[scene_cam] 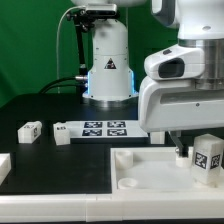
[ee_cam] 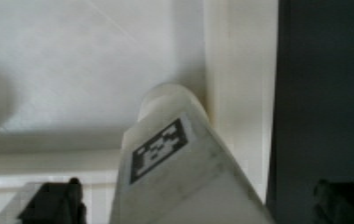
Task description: Assemble one leg
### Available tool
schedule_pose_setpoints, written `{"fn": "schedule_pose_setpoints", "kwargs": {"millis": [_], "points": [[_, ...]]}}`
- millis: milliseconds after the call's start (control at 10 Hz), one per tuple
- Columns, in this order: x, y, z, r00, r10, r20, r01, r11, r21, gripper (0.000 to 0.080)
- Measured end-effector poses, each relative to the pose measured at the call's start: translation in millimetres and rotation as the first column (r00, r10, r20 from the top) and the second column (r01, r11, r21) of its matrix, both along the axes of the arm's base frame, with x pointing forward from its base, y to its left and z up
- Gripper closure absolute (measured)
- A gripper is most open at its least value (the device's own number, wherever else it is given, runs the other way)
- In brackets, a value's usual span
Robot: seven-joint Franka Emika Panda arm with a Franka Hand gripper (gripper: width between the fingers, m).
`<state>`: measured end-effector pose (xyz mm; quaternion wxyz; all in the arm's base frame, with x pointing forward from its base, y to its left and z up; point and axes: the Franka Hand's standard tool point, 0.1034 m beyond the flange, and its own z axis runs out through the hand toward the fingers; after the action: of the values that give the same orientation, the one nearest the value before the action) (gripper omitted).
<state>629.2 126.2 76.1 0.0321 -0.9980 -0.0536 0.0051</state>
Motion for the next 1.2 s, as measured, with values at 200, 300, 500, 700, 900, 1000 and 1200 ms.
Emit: {"fn": "schedule_pose_setpoints", "kwargs": {"millis": [200, 300, 500, 700, 900, 1000, 1200], "points": [[-0.2, 0.5, -0.1, 0.978, 0.21, 0.012, -0.21, 0.978, -0.01, 0.015], [0.0, -0.5, -0.1, 0.957, 0.288, 0.016, -0.288, 0.957, -0.015, 0.015], [0.3, -2.3, -0.1, 0.939, 0.345, 0.018, -0.344, 0.939, -0.02, 0.015], [0.3, -2.3, -0.2, 0.94, 0.342, 0.018, -0.341, 0.94, -0.02, 0.0272], [0.4, -2.8, -0.2, 0.94, 0.34, 0.018, -0.34, 0.94, -0.02, 0.0508], [0.4, -2.8, -0.2, 0.954, 0.3, 0.016, -0.3, 0.954, -0.02, 0.0508], [0.4, -2.7, -0.1, 0.963, 0.269, 0.015, -0.269, 0.963, -0.018, 0.0508]]}}
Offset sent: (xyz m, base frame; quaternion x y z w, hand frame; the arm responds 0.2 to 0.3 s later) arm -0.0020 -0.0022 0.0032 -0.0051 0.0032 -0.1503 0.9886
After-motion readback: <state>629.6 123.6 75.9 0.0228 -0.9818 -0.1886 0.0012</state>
